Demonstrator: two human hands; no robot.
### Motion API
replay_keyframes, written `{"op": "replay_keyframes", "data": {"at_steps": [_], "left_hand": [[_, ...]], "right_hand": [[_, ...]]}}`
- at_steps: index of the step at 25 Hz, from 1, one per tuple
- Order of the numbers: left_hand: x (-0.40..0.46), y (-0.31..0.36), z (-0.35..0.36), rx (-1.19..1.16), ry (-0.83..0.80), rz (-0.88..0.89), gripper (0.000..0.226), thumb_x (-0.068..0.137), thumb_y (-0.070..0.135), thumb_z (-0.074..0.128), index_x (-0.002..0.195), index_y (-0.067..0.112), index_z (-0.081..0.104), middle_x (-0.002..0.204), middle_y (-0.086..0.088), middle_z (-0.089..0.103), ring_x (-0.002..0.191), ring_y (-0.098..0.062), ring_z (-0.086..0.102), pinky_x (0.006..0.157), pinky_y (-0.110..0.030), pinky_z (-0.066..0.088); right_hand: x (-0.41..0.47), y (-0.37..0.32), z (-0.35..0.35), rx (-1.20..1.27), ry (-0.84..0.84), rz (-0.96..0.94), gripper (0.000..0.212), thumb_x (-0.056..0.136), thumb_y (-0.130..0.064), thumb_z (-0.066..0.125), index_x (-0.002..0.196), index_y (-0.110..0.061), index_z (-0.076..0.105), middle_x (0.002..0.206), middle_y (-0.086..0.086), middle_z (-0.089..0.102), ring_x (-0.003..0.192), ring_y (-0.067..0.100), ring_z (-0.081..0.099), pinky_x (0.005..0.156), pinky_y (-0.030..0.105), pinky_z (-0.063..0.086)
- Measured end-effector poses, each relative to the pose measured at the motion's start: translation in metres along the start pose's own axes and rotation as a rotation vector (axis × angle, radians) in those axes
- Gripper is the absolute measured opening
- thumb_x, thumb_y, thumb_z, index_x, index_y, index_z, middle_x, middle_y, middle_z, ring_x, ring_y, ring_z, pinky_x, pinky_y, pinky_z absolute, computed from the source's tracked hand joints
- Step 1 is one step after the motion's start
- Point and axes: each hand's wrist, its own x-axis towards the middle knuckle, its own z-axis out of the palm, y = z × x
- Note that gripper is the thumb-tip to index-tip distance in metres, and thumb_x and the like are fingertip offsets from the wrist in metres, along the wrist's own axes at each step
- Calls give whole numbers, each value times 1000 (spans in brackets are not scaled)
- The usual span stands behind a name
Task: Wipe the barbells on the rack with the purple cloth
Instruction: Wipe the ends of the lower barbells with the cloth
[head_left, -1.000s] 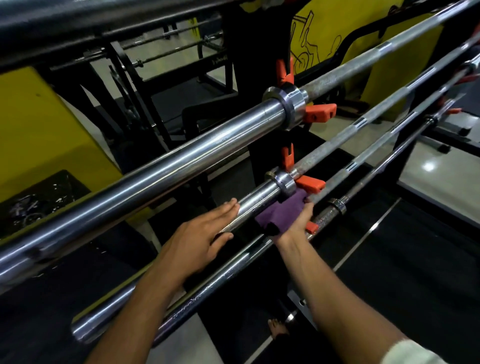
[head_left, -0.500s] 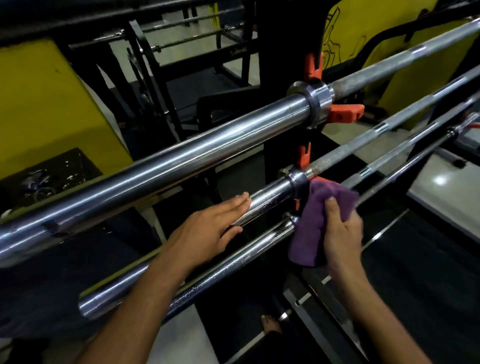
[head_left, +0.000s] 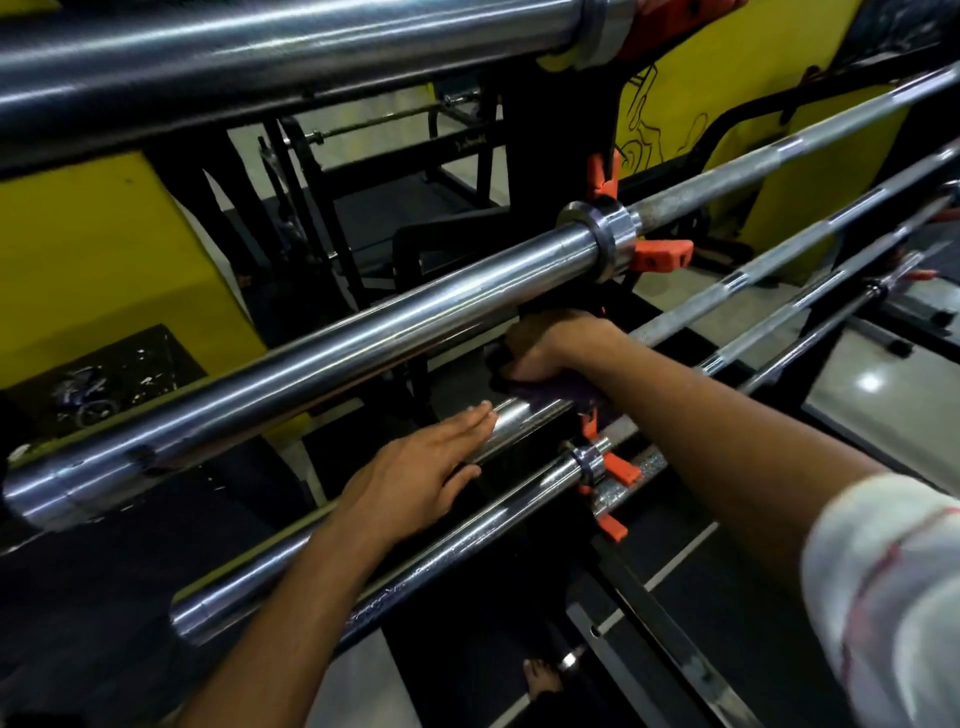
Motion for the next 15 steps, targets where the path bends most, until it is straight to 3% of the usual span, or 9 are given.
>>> {"op": "replay_keyframes", "data": {"at_steps": [2,4,6,9,12,15], "left_hand": [[0,-1,-2,0,-21,0,64,97,31,63,154,33,35,159,21,27,142,6,27,104,-17,36],[1,-2,-3,-10,-34,4,64,97,32,62,154,34,34,158,23,25,141,8,24,106,-15,33],[3,-3,-5,-43,-55,7,63,98,32,61,154,34,34,159,24,23,141,9,24,109,-13,29],[3,-4,-6,-74,-57,12,62,99,32,60,154,35,32,159,24,22,141,11,22,110,-8,22],[4,-6,-4,-99,-61,9,61,100,33,59,154,36,31,159,24,21,142,9,24,112,-12,26],[7,-9,-6,-153,-96,-24,61,99,33,60,153,38,32,158,28,22,140,12,24,110,-8,23]], "right_hand": [[19,-11,-8,-80,-128,-39,40,91,-49,55,114,-19,68,125,9,67,106,27,67,87,32,52],[23,-18,-7,-195,-119,-20,49,93,-51,52,128,-18,62,138,9,60,122,29,60,98,37,49],[7,-12,1,-108,73,9,48,92,-54,50,124,-21,65,130,7,65,116,28,64,92,34,50],[-38,-3,31,72,556,65,43,95,-58,45,109,-23,67,107,9,71,99,31,68,80,35,51],[-80,6,81,535,864,-38,30,102,-42,48,116,-23,65,111,0,67,102,17,63,86,28,47],[-122,-6,127,1072,970,56,31,102,-40,52,121,-19,64,105,-10,67,93,-3,63,78,18,49]]}}
